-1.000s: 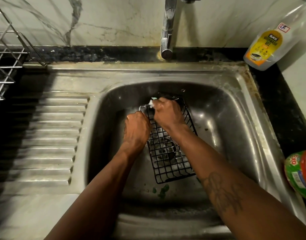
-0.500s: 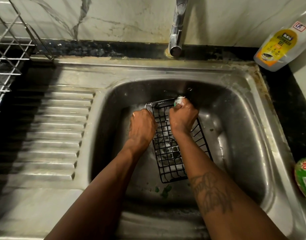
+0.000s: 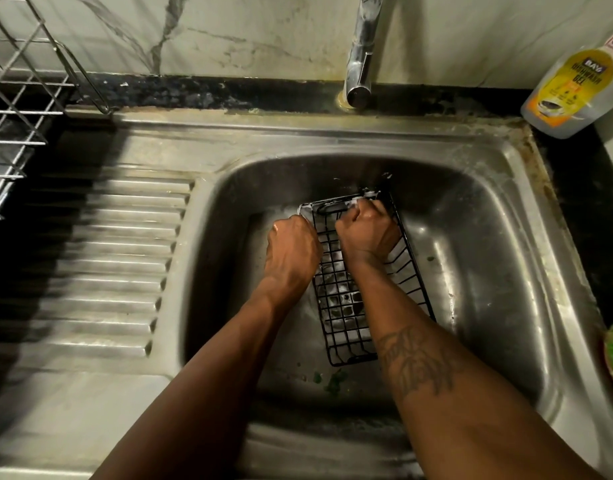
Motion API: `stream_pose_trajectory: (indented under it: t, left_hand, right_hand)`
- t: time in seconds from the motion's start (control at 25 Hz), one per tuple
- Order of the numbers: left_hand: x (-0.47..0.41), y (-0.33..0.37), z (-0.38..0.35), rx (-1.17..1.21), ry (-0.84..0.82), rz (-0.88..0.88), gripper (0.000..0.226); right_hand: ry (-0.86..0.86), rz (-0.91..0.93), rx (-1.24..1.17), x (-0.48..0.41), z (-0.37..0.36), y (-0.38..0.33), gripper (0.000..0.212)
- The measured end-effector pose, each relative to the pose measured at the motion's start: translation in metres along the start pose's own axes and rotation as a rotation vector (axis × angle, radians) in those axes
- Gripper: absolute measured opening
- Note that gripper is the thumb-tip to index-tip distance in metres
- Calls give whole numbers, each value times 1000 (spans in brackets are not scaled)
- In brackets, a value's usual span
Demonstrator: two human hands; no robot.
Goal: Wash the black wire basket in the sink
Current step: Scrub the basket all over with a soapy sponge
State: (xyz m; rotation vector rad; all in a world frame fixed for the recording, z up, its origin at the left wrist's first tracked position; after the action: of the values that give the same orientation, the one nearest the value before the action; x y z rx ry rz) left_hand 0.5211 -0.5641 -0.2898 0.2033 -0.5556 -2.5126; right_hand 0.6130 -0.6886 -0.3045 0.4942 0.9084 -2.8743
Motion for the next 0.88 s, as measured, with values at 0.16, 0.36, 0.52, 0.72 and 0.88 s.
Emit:
stream_pose_trajectory:
  t: [0.16,0.36,0.52,0.72,0.88]
  left_hand:
    - [0,-5,1,34,16,24,31]
    - [-5,-5,3,-74,15,-21,28]
    - [-7,-9,0,-131,1,2,26]
    - [-5,-7,4,-44,24,20,21]
    - [-7,-2,5,-137,1,-23,26]
  right_hand:
    - [-185,-369,-232,5,-18,-12,10]
    - [-542,-1207,-1151,28,-54,-31,27]
    - [-444,-1333,-1370,38,-53,-29,29]
    - [-561,-220,-414,23,-44,-23,20]
    - [-296,-169,-295,32,-22,-19,9]
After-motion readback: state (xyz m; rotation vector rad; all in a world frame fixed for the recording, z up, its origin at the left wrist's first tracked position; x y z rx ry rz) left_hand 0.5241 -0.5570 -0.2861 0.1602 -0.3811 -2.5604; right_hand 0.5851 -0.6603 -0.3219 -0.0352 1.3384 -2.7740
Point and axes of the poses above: each hand's wrist, its own x-axis away from the middle knuckle, its own z-axis out of the back of the hand, y = z × x, the point moved 6 cm from there along -x, towards the middle knuckle, and after that the axes turned 6 degrees about y, right-handed, at the moved point
